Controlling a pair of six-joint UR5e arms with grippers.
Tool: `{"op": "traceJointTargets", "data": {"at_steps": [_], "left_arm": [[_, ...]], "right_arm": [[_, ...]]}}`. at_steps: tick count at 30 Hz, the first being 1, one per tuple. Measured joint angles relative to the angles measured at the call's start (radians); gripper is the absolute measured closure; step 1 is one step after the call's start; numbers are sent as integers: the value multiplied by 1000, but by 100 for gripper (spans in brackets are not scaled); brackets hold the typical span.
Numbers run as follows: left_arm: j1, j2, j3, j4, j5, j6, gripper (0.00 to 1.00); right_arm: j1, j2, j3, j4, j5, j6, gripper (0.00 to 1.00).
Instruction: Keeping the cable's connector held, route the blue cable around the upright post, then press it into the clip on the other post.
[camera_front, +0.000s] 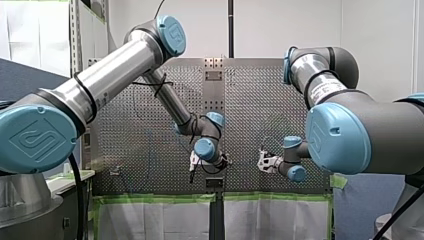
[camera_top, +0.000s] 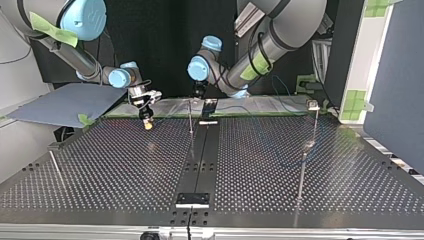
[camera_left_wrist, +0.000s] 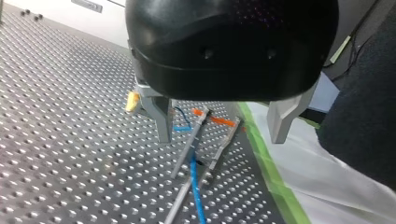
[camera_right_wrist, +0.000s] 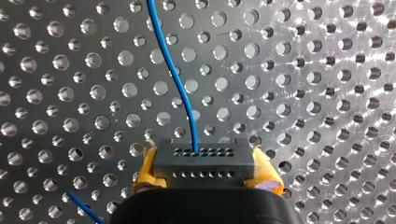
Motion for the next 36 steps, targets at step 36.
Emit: {"op": "traceJointTargets", "data": {"at_steps": [36], "left_arm": [[-45,353,-354,230,-239,-140,0]], "right_arm": [[-3,0,0,7,2,7,100]]}}
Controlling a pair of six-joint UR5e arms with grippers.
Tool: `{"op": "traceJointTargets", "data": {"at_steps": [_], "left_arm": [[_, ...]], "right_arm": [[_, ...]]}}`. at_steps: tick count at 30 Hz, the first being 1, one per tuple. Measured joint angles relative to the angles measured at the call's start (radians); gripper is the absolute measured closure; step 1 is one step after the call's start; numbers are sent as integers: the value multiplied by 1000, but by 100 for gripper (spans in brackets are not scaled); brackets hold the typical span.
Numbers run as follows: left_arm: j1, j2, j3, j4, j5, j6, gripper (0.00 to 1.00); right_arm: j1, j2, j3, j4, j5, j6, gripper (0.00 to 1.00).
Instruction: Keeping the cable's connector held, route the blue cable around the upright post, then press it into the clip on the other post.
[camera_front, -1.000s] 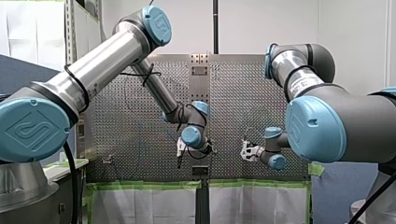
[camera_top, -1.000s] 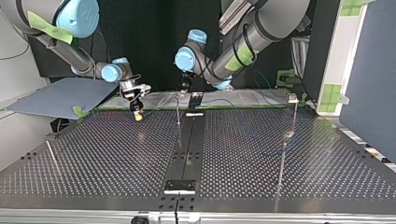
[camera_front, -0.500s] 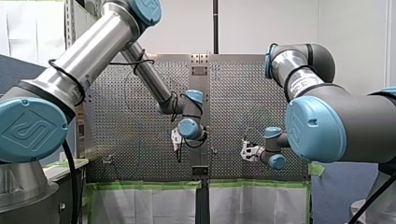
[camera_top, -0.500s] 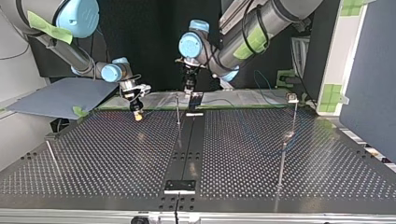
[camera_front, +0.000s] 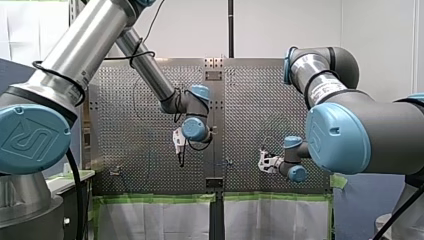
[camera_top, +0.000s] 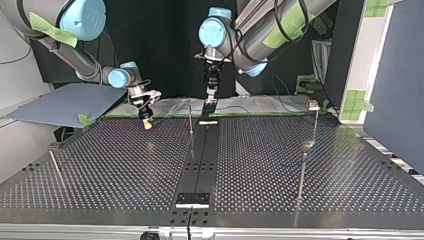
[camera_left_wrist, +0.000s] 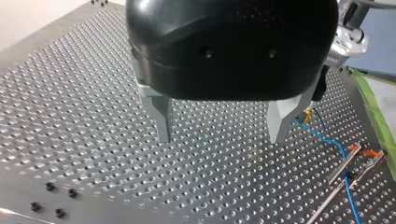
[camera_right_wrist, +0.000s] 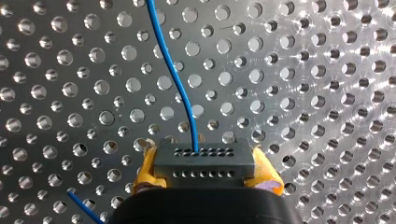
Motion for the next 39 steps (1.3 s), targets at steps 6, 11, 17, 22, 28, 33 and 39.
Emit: {"op": "traceJointTargets", "data": {"at_steps": [6,11,17,22,28,33,39], "left_arm": [[-8,57,-57,-5,-2,4,0],[-13,108,-108,-21,-2,9,0],[-18,169,-169,-25,-1,8,0],[-27,215,-215,-26,-2,3,0],[-32,272,-272,-27,-3,2,0],[-32,320,-320,-25,-3,2,0],[-32,367,-367,-27,-3,5,0]], "right_arm": [[0,0,0,0,0,0,100],[-1,0,0,5,-1,-1,100],[-1,0,0,12,0,-4,100],[5,0,0,13,1,-7,100],[5,0,0,17,1,-9,100],[3,0,0,18,1,-11,100],[1,0,-1,18,1,-13,100]]}}
